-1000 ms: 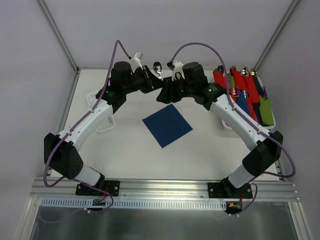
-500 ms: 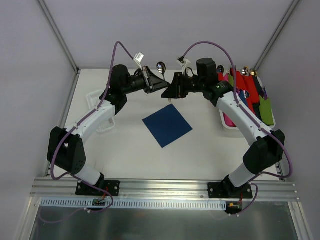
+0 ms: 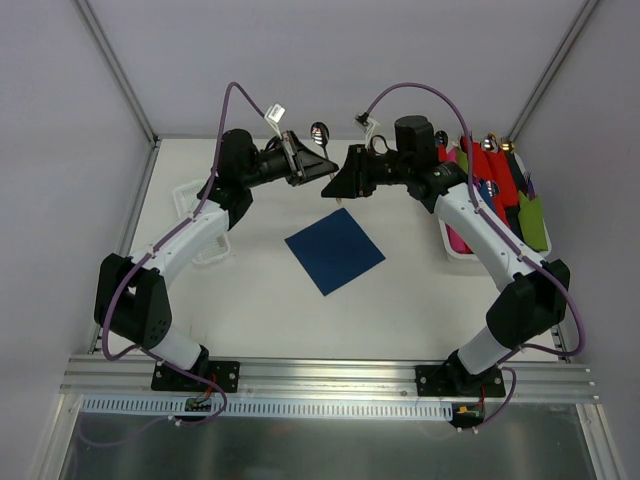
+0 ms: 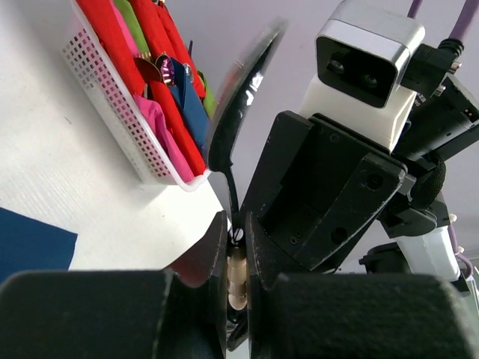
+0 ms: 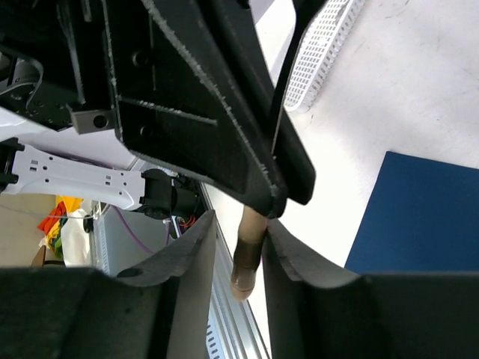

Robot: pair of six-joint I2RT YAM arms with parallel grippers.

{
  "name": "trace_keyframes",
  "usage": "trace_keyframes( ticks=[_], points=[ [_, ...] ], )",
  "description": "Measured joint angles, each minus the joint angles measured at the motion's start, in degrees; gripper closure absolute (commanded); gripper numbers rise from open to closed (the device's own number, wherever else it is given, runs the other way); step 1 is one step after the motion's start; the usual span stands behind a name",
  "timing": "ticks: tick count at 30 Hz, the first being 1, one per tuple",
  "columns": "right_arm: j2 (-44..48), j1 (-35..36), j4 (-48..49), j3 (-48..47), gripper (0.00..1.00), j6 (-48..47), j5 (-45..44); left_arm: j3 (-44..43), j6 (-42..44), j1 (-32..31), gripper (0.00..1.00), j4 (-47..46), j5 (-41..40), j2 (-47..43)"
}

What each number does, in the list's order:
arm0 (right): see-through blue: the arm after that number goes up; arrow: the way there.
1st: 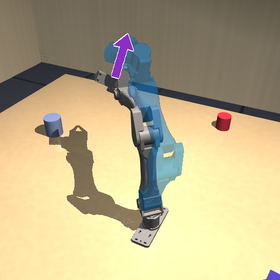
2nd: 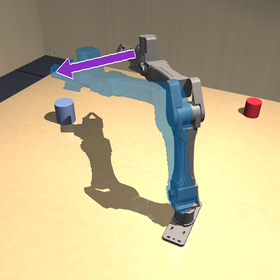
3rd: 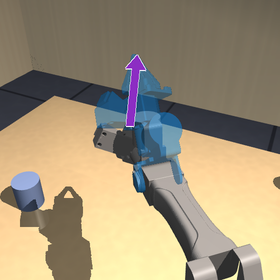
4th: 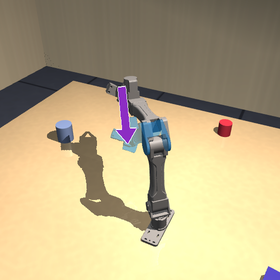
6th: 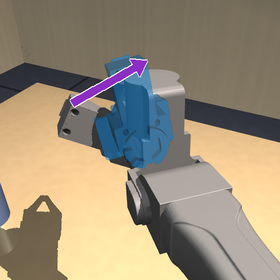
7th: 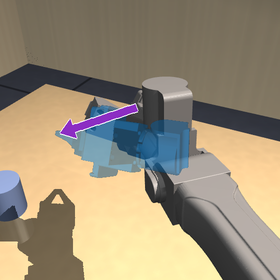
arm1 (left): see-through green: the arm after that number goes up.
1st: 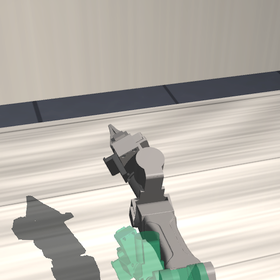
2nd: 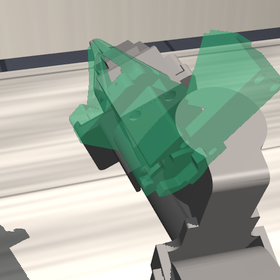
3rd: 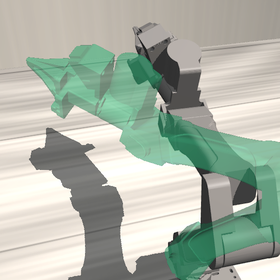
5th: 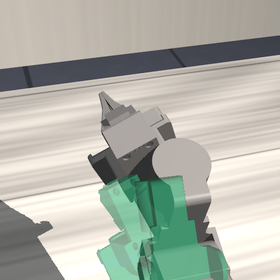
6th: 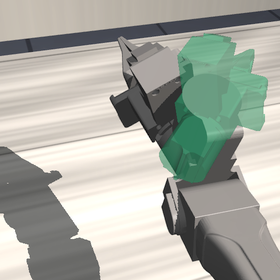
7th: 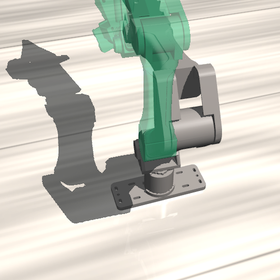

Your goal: Place the utensils on the paper napkin and roll it up

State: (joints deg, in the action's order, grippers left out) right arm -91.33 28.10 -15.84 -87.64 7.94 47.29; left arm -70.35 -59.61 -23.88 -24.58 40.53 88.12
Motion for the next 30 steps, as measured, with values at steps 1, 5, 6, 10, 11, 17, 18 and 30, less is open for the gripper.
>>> trace_keyframes(
  ticks=[1,5,6,10,11,17,18,30],
  points=[
    [0.0,0.0,-0.2,0.0,0.66,-0.3,0.5,0.0,0.0,0.0,1.0,0.0,-0.2,0.0],
    [0.0,0.0,-0.6,0.0,0.69,-0.5,1.4,0.0,-0.2,0.7,1.0,-0.2,-0.2,0.0],
    [0.0,0.0,-0.7,0.0,0.69,-0.5,1.4,0.0,-0.3,0.7,1.0,-0.2,-0.2,0.0],
    [-0.1,0.0,-0.8,0.0,0.86,-1.0,1.4,0.0,-0.9,1.1,1.0,-0.4,-0.1,0.0],
    [-0.2,-0.1,-1.1,0.0,1.0,-0.8,1.0,0.0,-1.1,1.1,1.0,-0.6,0.1,0.0],
    [-0.2,-0.2,-1.5,0.0,1.0,-0.3,1.1,0.0,-1.0,1.1,0.64,-0.8,-0.5,0.0],
    [-0.2,0.0,-1.5,0.0,1.0,-0.3,0.6,0.0,-0.5,1.2,0.62,0.3,-1.4,0.0],
    [0.2,3.1,-2.2,2.4,1.0,2.2,-15.2,-4.5,10.3,-1.2,0.54,23.2,-14.4,-3.4]
  ],
)
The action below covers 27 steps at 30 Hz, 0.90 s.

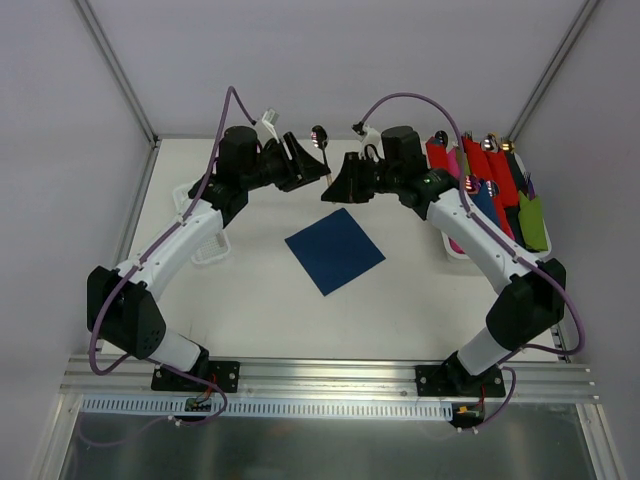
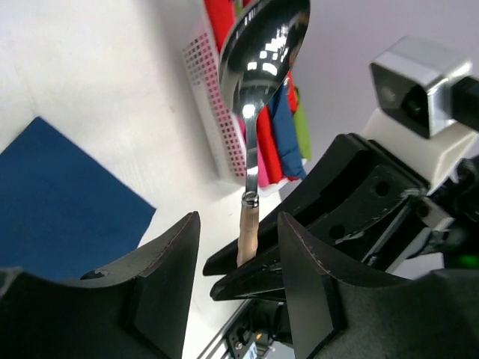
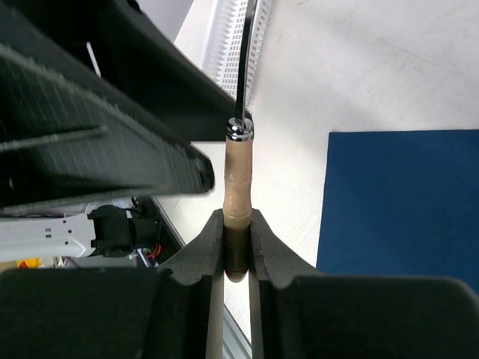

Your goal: Place the utensils on the paper napkin and roll it up

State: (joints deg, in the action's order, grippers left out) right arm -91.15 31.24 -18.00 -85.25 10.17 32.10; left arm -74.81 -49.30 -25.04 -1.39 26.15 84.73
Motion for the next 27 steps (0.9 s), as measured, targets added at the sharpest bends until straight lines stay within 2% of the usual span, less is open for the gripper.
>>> trace_keyframes(
  ticks=[7,12,17,22,27],
  points=[
    [0.0,1.6,-0.5,0.0,1.0,0.4,-4.3,-1.4,2.0,-2.3,0.59,5.4,-3.0,0.0],
    [0.0,2.0,-0.8,0.0,1.0,0.4,-5.2,-2.0,2.5,-2.4,0.73,6.7,-4.3,0.0],
    [0.0,2.4,-0.9,0.0,1.0,0.3,-5.9,-2.2,2.7,-2.4,0.75,7.3,-4.4,0.0],
    [0.0,2.9,-0.9,0.0,1.0,0.3,-5.9,-2.6,3.0,-2.4,0.68,7.8,-4.9,0.0],
    [0.0,3.1,-0.9,0.0,1.0,0.3,-5.9,-2.8,3.3,-2.4,0.76,8.0,-5.6,0.0]
  ],
)
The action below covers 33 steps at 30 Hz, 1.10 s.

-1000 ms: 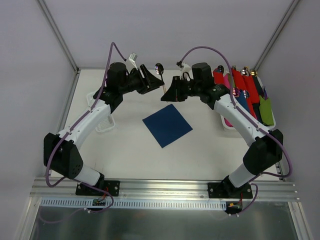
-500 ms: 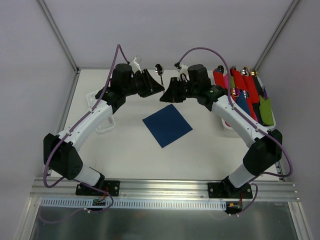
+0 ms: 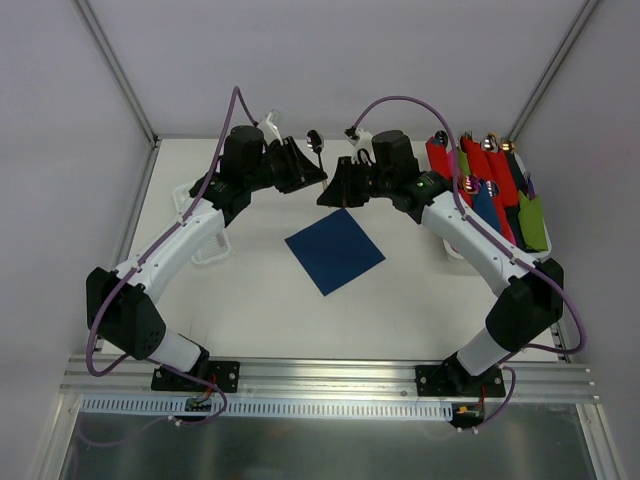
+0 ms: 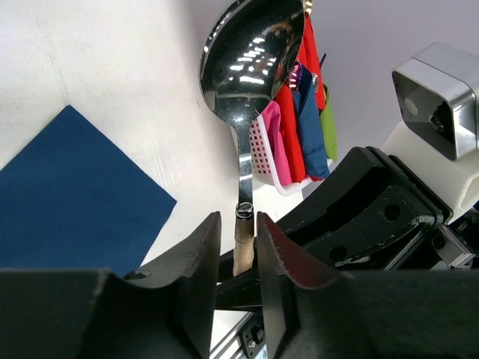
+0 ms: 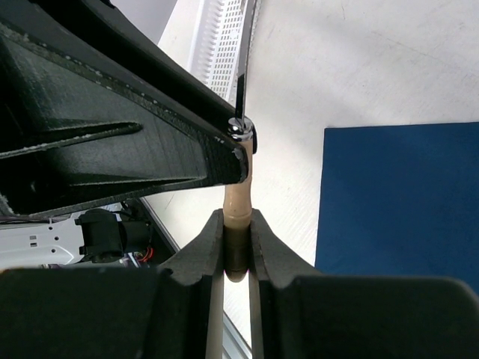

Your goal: Place the utensils on the paper napkin and roll it up

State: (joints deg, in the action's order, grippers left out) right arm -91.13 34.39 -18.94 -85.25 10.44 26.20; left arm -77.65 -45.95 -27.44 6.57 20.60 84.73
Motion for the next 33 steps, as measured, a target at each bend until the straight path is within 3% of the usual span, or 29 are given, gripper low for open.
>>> trace_keyframes(
  ticks=[5,9,11,12,14,15,18,20,27,33],
  points=[
    [0.0,0.3,-0.2,0.0,1.0,-0.4,0.0,-0.5,0.2,0.0,0.86,0.1,-0.2,0.1],
    [0.0,0.4,-0.2,0.0,1.0,-0.8,-0.1,-0.8,0.3,0.0,1.0,0.2,-0.2,0.3],
    [0.0,0.4,-0.4,0.0,1.0,-0.9,-0.3,-0.9,0.2,0.0,1.0,0.2,-0.2,0.4],
    [0.0,0.4,-0.4,0.0,0.9,-1.0,-0.3,-0.9,0.2,0.0,1.0,0.2,-0.2,0.4],
    [0.0,0.4,-0.4,0.0,0.62,-1.3,-0.2,-0.9,0.2,0.0,1.0,0.2,-0.2,0.4],
    [0.0,0.3,-0.6,-0.1,0.39,-1.7,0.1,-0.9,0.3,0.0,1.0,0.2,-0.2,0.5],
    [0.0,-0.6,-3.0,-1.4,0.13,-3.7,2.1,-0.9,0.6,0.0,1.0,0.9,-1.4,0.9],
    [0.0,-2.7,-4.5,-2.5,0.01,-5.3,3.8,-0.9,1.5,0.0,1.0,2.4,-1.9,1.6],
    [1.3,-20.1,-11.9,-2.5,0.01,-13.1,5.3,-2.9,5.7,-0.1,1.0,10.4,-0.9,11.4],
    [5.1,-28.1,-16.3,1.5,0.01,-16.0,5.2,-5.7,7.0,-1.5,1.0,16.2,-1.4,21.9]
  ],
)
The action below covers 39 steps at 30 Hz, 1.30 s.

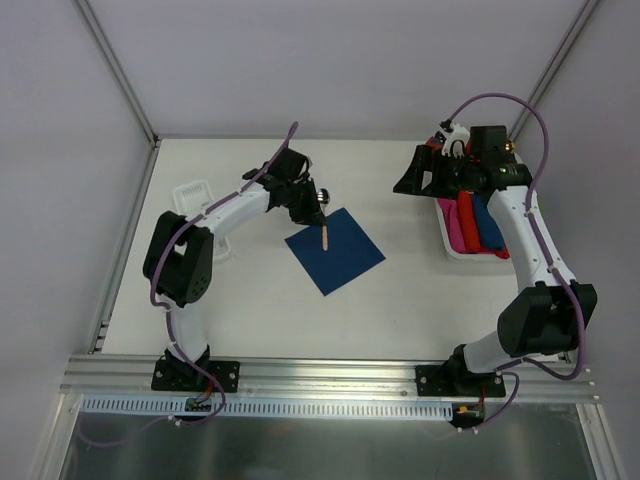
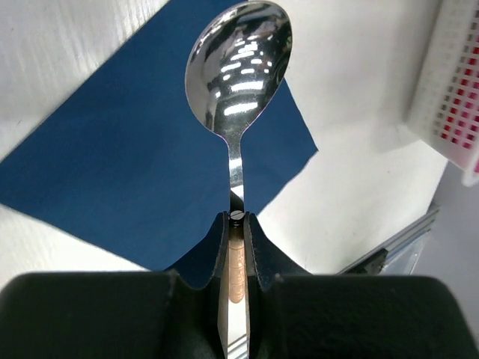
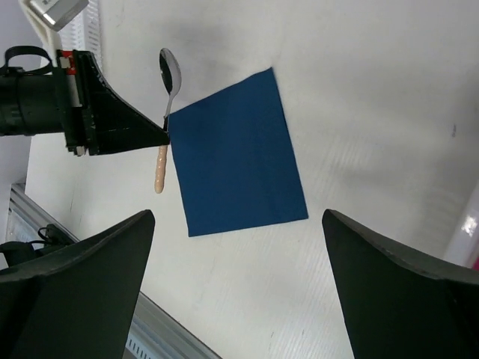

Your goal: Place the utensils on the paper napkin and roll it up

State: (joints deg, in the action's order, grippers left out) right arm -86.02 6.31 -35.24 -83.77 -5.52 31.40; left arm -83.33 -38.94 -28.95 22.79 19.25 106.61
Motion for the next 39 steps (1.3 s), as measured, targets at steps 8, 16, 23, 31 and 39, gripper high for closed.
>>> trace_keyframes(
  ticks=[8,16,23,31,39],
  points=[
    [2.3,-4.0,-2.3,2.0,0.01,-0.8,-0.2,-6.4,2.3,-2.3,1.0,1.9,-1.8,9.7],
    [3.1,-4.2,-2.8,2.8,0.01,-1.0,-0.5,-9.5,3.9,-3.0,1.0,3.0,-1.9,13.7],
    [4.1,-4.2,-2.8,3.3,0.01,-1.0,-0.6,-13.3,5.4,-3.0,1.0,3.0,-1.9,17.0],
    [4.9,-4.3,-3.0,3.7,0.01,-1.0,-0.6,-14.3,5.2,-3.0,1.0,3.1,-1.8,18.2],
    [5.0,-4.4,-3.0,4.1,0.01,-1.0,-0.7,-14.5,5.1,-3.2,0.99,3.3,-1.8,20.8]
  ],
)
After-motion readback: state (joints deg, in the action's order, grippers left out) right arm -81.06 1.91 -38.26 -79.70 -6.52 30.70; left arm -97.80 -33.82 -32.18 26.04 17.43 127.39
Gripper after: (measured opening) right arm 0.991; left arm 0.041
